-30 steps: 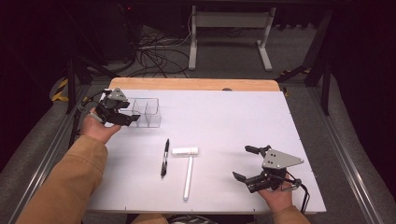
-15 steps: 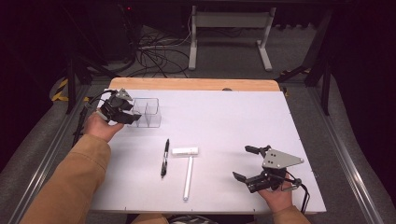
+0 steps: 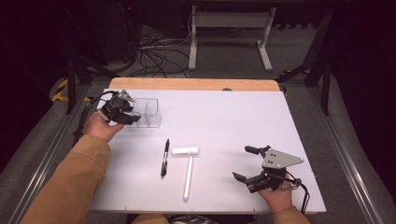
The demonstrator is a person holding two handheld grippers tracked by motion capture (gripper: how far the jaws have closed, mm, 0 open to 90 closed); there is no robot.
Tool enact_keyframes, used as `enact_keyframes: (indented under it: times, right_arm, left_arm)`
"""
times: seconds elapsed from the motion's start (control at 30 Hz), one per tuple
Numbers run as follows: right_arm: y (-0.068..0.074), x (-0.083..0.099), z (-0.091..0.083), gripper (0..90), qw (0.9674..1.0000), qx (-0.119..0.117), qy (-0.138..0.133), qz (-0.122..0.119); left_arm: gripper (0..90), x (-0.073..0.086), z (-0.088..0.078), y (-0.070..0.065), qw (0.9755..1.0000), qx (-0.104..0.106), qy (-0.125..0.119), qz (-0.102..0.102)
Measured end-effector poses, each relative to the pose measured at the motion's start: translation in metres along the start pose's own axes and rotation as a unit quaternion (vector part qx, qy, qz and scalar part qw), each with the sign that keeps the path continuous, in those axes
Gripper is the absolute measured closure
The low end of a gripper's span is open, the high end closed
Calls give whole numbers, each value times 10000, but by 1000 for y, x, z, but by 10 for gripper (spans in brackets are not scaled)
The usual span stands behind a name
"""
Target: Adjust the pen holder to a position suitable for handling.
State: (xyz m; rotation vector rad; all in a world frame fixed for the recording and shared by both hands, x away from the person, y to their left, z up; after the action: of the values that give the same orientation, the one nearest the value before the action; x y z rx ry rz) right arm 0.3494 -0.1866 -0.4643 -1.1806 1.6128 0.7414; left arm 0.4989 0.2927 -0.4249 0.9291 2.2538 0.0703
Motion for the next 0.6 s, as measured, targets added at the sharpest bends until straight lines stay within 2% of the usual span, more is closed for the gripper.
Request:
enact_keyframes:
  times: [0.17,0.23,0.27,0.37,0.4,0.43,0.57,0.6]
  right_arm:
    - [0,0,0,47,10000,7,-9,9]
    - [0,1,0,47,10000,-2,-8,13]
    - [0,1,0,47,10000,-8,-9,11]
    - [0,0,0,47,10000,-2,-14,11]
    - [0,0,-1,49,10000,22,-18,-4]
    - [0,0,-1,49,10000,22,-18,-4]
    - [0,0,0,49,10000,8,-28,-2]
    - [0,0,0,49,10000,-7,-20,5]
  left_arm:
    - [526,3,-3,-1,9999,113,56,53]
    - [536,3,-4,-1,9998,76,116,134]
    - [560,3,-6,-2,9995,91,175,241]
    - [605,4,-9,-3,9992,80,199,344]
    - [633,6,-11,-2,9990,174,201,366]
    - [642,6,-11,-2,9990,174,201,366]
    - [675,7,-13,-5,9973,182,335,624]
    - [725,6,-16,-8,9961,210,329,785]
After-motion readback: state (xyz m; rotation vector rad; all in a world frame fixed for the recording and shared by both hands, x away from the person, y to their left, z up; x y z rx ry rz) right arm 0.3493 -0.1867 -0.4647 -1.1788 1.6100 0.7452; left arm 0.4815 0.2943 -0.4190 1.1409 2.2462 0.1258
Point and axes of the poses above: each handheld gripper's, and its own axes: z roughly forward along the jaws, x roughly out of its underside, y roughly to its left, the point moved 2 cm from there along z, roughly forward along the jaws, and after that the axes turned 8 degrees about -x, right-handed, at the moved point
